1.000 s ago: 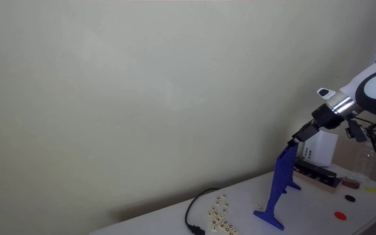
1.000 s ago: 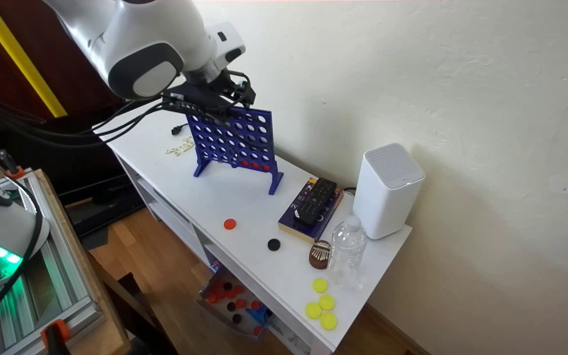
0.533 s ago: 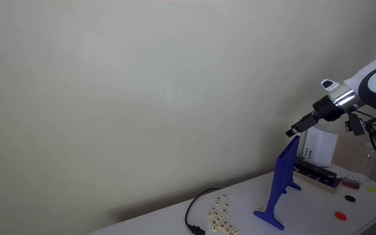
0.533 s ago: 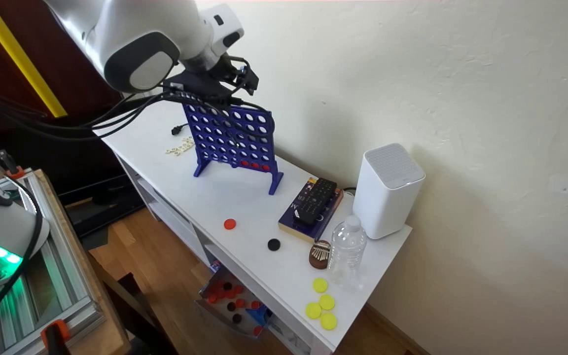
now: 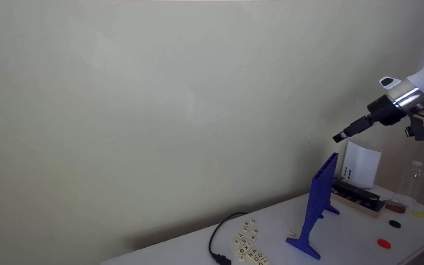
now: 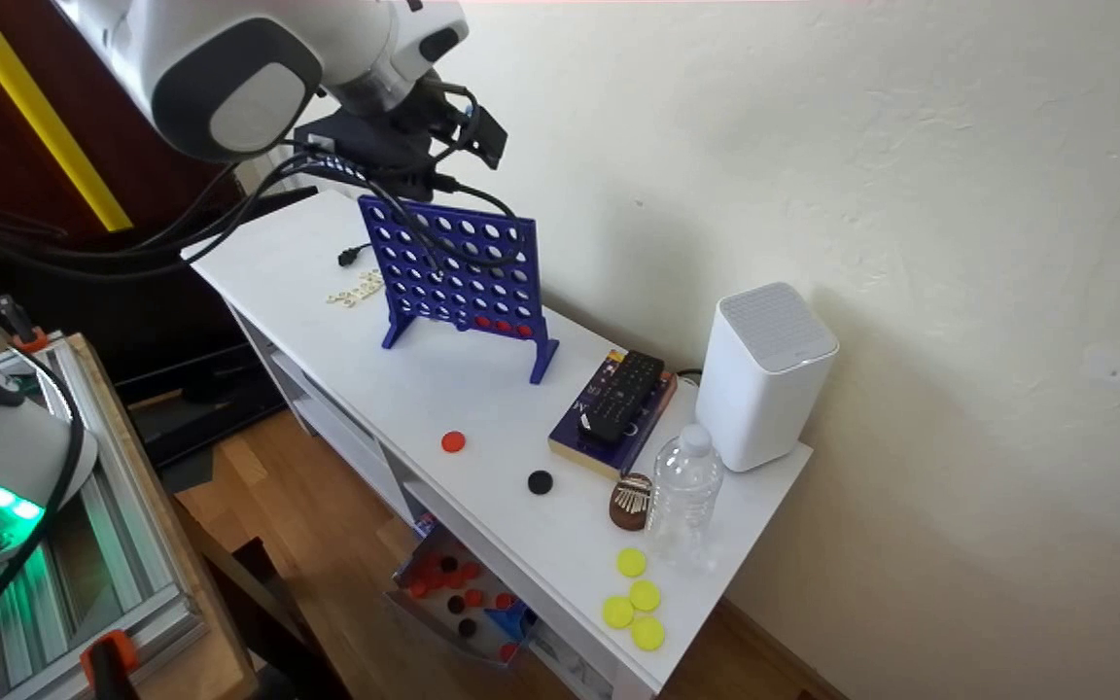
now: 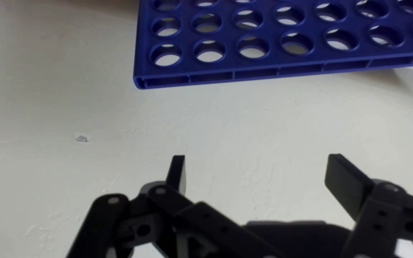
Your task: Shift the orange ring to the blue object's fifth line
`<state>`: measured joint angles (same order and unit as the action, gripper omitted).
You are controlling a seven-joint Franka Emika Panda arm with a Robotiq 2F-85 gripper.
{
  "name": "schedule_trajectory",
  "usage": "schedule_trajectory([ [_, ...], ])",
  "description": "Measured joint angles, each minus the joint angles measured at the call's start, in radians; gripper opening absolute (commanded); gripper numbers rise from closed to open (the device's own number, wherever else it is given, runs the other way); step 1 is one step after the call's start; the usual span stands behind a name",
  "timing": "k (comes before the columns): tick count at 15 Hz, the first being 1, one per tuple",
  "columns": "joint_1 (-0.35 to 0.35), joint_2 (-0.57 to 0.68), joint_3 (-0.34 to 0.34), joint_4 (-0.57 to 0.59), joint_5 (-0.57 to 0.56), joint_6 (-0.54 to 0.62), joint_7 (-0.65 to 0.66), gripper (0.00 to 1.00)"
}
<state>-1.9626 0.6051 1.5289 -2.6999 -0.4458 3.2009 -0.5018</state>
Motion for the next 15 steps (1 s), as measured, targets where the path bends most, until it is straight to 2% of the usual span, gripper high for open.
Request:
schedule_trajectory([
  [4,-0.166,-0.007,0.122,-0.007,0.000,-0.134,0.065,1.00],
  [10,-0.411,-0.007,0.306,0.000,0.000,-0.425,0.084,1.00],
  [12,-0.459,-0.007,0.340,0.010,0.000,-0.523,0.084,1.00],
  [15,-0.482,-0.007,0.346,0.018,-0.001,-0.628,0.083,1.00],
])
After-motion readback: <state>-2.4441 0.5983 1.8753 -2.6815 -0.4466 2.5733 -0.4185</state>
